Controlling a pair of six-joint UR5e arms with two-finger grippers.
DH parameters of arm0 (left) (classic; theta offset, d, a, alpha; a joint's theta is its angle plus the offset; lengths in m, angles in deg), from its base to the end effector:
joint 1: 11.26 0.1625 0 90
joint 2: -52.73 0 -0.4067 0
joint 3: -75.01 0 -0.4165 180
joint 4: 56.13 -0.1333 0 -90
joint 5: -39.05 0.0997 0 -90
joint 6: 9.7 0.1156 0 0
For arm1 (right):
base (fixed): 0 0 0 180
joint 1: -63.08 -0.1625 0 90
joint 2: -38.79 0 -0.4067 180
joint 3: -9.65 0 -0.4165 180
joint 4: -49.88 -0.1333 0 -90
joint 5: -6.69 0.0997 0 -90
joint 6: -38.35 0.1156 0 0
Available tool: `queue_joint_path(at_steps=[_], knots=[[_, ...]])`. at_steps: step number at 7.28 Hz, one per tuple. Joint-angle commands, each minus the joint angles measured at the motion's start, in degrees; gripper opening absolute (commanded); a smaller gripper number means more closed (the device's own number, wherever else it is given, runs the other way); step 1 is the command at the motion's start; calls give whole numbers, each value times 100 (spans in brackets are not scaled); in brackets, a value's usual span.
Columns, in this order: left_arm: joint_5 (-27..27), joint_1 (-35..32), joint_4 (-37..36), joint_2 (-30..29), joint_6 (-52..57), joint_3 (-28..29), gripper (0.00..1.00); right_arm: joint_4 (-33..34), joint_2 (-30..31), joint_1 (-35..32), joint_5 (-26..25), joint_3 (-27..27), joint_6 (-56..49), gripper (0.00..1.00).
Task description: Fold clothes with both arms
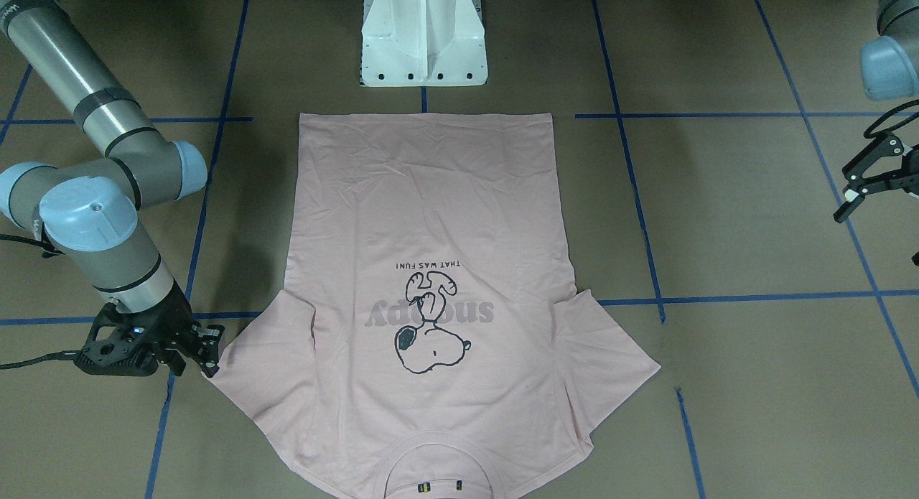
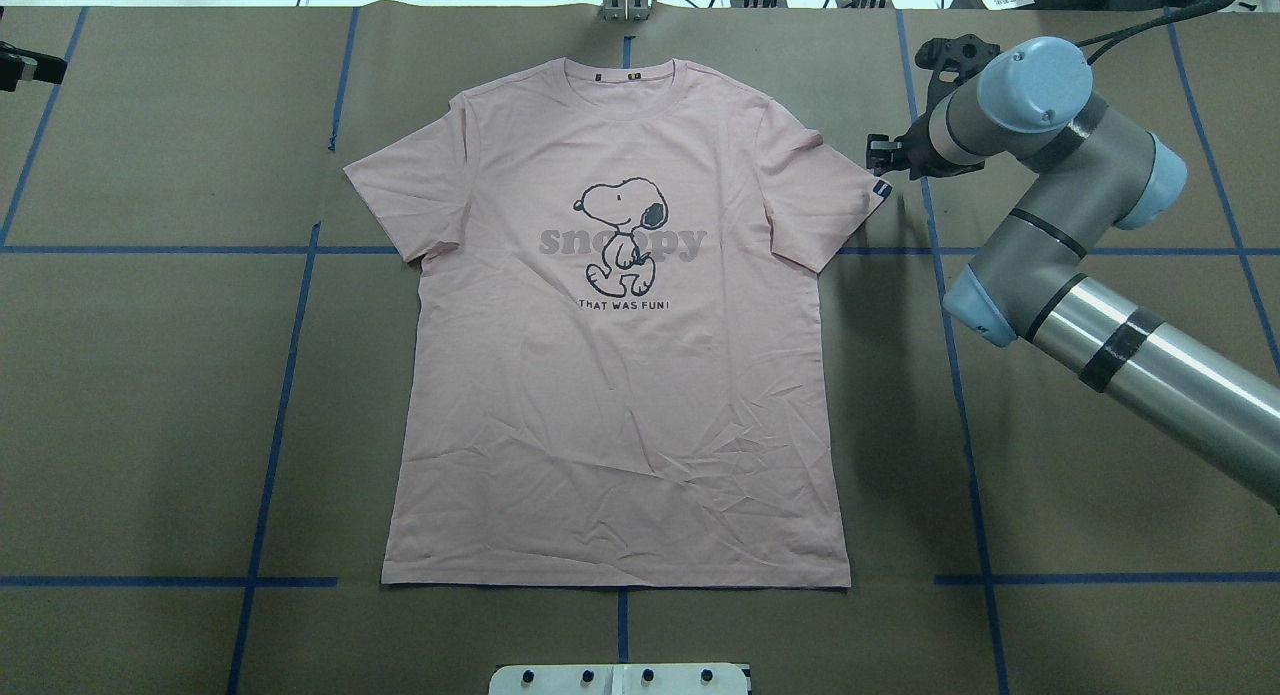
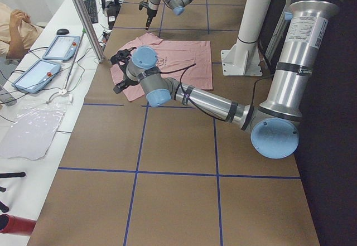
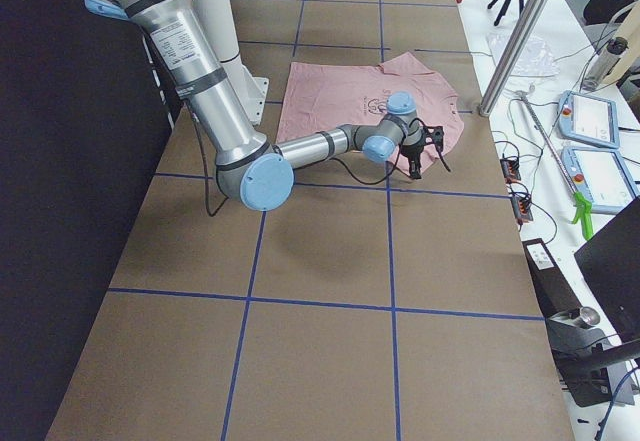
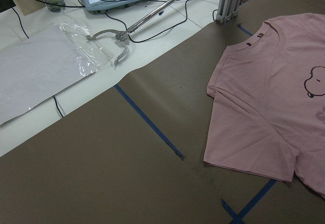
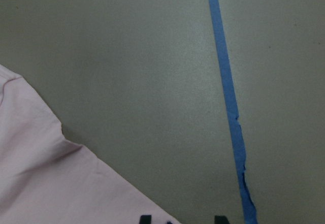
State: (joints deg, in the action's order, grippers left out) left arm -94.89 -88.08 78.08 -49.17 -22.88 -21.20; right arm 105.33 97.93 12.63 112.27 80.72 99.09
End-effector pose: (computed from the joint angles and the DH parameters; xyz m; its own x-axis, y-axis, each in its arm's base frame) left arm 0.0851 -0.5961 0.3814 0.5704 0.6393 -0.5158 0.0248 0.6142 0.7887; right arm -0.4086 -0.6554 0.4299 0.6849 0.0900 0.7230 -0.3255 0.9256 0.1931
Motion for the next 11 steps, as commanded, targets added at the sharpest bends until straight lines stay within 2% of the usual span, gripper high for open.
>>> queue_joint_path(at_steps=[1, 7, 8, 9, 11], knots=[[0, 0, 0, -13, -1, 6, 100, -43, -174, 96, -72, -189, -1, 51], [0, 0, 0, -13, -1, 6, 100, -43, -149, 167, -125, -287, -9, 48], [0, 0, 0, -13, -1, 6, 100, -43, -157, 158, -134, -287, 17, 31], [0, 0, 0, -13, -1, 6, 100, -43, -157, 158, -142, -287, 52, 0], [0, 0, 0, -31, -1, 6, 100, 18, -183, 149, -169, -226, 78, 0]])
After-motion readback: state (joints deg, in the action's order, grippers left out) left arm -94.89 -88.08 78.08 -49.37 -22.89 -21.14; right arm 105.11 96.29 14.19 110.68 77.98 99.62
